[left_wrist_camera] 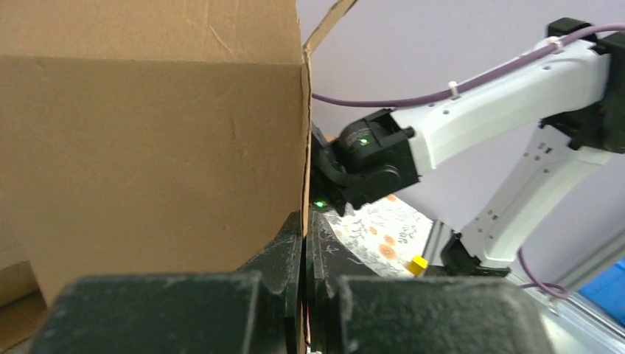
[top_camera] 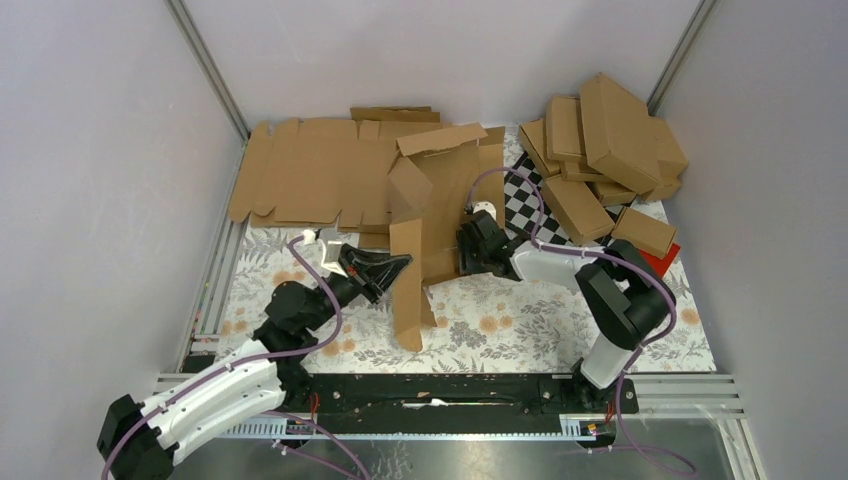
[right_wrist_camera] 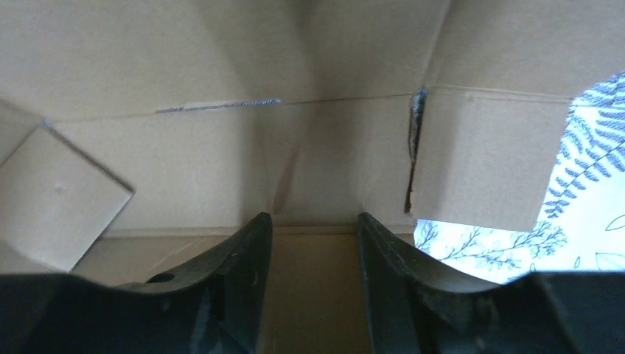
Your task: Fold the paper box
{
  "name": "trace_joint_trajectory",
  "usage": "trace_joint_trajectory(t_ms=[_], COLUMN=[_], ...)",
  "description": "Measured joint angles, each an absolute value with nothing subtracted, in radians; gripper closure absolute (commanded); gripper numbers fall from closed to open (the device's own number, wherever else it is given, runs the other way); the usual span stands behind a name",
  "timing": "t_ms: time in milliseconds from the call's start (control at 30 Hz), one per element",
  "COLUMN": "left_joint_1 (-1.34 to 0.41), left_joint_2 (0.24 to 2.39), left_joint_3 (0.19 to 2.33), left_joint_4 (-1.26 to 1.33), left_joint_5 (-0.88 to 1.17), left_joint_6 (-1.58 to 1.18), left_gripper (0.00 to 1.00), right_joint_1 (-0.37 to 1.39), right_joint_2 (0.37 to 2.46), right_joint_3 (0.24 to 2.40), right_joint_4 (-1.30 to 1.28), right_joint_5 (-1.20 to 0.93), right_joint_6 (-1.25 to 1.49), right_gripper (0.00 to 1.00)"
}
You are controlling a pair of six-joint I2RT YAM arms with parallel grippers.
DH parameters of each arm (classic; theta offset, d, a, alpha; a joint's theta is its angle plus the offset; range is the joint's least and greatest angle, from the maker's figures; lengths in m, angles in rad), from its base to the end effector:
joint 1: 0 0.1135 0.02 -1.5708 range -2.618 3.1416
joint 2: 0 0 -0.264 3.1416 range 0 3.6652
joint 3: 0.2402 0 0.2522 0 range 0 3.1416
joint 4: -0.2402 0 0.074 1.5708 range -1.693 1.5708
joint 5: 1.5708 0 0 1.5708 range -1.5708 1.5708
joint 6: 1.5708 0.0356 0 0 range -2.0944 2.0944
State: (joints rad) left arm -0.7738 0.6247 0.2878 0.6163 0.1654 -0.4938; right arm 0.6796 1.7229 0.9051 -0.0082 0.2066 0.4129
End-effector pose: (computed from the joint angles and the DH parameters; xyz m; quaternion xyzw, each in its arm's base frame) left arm 0.1116 -0.1172 0.2736 0.1490 0.5846 -0.5114 0.6119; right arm 0.2730 0.2112 0.1567 -0.0860 0.9233 0.1059 0.3591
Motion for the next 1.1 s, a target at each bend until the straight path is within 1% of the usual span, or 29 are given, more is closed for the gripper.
trace_joint_trajectory(t_ms=[100,267,400,467,533,633,733,833,933,1100], left_joint_1=[-0.800,-0.874,-0.916,-0.926,-0.933,-0.938,-0.940,-0.942,-0.944,-0.944], left_joint_2=[0.644,0.664,0.680,0.683,0.683,0.683,0.680,0.662,0.631,0.594], left_joint_3=[0.319,0.358,0.372,0.374,0.374,0.374,0.374,0.374,0.389,0.500], left_joint_4=[0.588,0.540,0.521,0.521,0.520,0.523,0.524,0.505,0.429,0.207], left_joint_5=[0.121,0.038,-0.005,-0.023,-0.034,-0.046,-0.054,-0.068,-0.113,-0.276], left_joint_6=[-0.440,-0.343,-0.289,-0.274,-0.264,-0.261,-0.266,-0.278,-0.292,-0.332], left_gripper=[1.00,1.00,1.00,1.00,1.00,1.00,1.00,1.00,1.00,0.89], right_joint_1=[0.678,0.678,0.678,0.678,0.678,0.678,0.678,0.678,0.676,0.668], right_joint_2=[1.692,1.610,1.507,1.468,1.453,1.464,1.509,1.536,1.545,1.559], right_joint_3=[0.880,0.847,0.815,0.803,0.785,0.739,0.728,0.732,0.737,0.739], right_joint_4=[-0.015,-0.078,-0.112,-0.123,-0.120,-0.112,-0.106,-0.089,-0.085,-0.062], right_joint_5=[0.168,0.136,0.105,0.082,0.052,0.024,0.014,0.012,0.017,0.041], right_joint_6=[0.402,0.393,0.393,0.397,0.402,0.410,0.416,0.424,0.432,0.460], right_gripper=[0.40,0.41,0.50,0.52,0.56,0.61,0.61,0.64,0.73,0.79])
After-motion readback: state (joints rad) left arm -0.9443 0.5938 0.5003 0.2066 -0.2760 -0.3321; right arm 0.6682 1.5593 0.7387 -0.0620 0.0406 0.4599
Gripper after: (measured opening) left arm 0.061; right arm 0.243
